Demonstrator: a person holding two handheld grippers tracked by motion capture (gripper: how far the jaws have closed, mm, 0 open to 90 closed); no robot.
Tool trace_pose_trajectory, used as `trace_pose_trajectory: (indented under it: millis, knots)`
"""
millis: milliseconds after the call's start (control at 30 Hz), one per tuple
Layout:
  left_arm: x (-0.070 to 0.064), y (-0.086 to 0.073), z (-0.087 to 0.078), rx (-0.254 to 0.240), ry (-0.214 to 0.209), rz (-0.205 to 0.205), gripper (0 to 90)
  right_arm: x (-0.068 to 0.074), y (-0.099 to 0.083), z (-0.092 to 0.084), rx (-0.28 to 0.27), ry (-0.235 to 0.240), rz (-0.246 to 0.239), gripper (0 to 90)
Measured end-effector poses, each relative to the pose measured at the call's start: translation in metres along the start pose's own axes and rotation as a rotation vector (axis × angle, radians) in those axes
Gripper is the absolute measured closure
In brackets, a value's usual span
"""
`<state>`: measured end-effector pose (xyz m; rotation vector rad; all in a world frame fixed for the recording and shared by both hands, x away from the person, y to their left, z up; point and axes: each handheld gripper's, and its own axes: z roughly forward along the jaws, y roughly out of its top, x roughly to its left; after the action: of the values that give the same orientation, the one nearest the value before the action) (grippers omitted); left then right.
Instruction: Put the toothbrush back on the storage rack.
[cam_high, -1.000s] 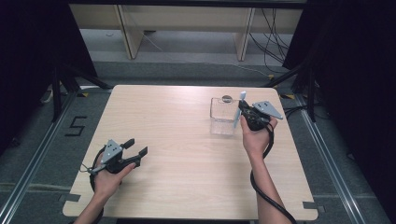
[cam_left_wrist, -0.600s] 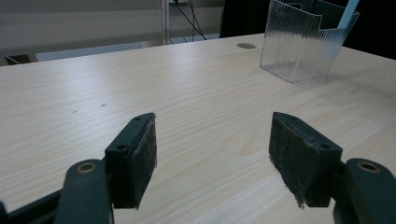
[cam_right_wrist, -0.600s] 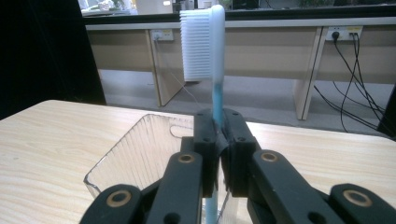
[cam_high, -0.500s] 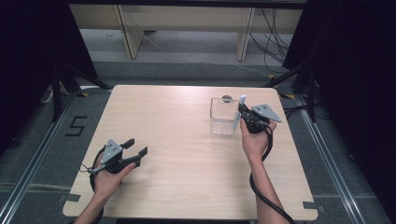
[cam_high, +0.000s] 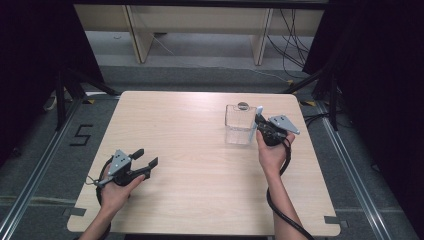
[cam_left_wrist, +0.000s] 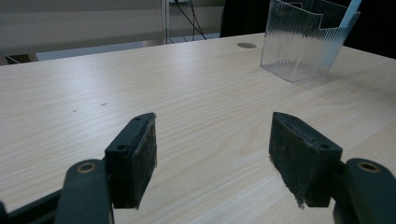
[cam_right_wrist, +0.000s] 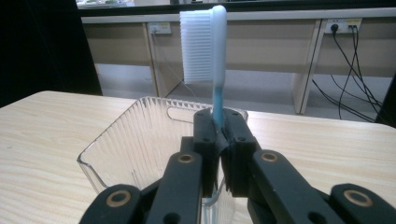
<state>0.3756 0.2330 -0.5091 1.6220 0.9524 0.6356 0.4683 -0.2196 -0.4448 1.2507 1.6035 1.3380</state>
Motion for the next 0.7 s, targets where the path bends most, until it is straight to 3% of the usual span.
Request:
trace_pose_trajectory:
  millis: [133,233,400,433,633,667,700]
  knots:
    - [-0.0003,-0.0001,0.0004,0.0,0.0,-0.001,31.6,-0.0002,-0.0023,0.0001,0.008,0.007,0.012,85.5]
    - [-0.0005,-0.0004,0.0007,0.001,-0.002,-0.001,31.6,-0.0009,-0.0035,0.0002,0.002,-0.004,-0.008,85.4]
    - [-0.0004,-0.0003,0.0007,0.0,-0.002,-0.002,31.6,-0.0003,-0.0058,0.0004,0.012,0.004,0.013,85.3]
    - [-0.0004,-0.0004,0.0008,0.0,-0.002,-0.003,31.6,-0.0014,-0.0059,0.0003,0.013,0.006,-0.006,85.3]
    - [-0.0006,-0.0005,0.001,0.001,-0.003,-0.001,31.6,-0.0004,-0.0084,0.0001,0.021,-0.001,0.015,85.0]
    - [-0.0006,-0.0005,0.0011,0.001,-0.003,-0.002,31.6,0.0015,-0.0084,-0.0009,0.027,-0.006,0.037,84.8]
    - [-0.0006,-0.0004,0.0011,0.0,-0.003,-0.003,31.5,0.0001,-0.0081,-0.0005,0.025,-0.002,0.019,84.6]
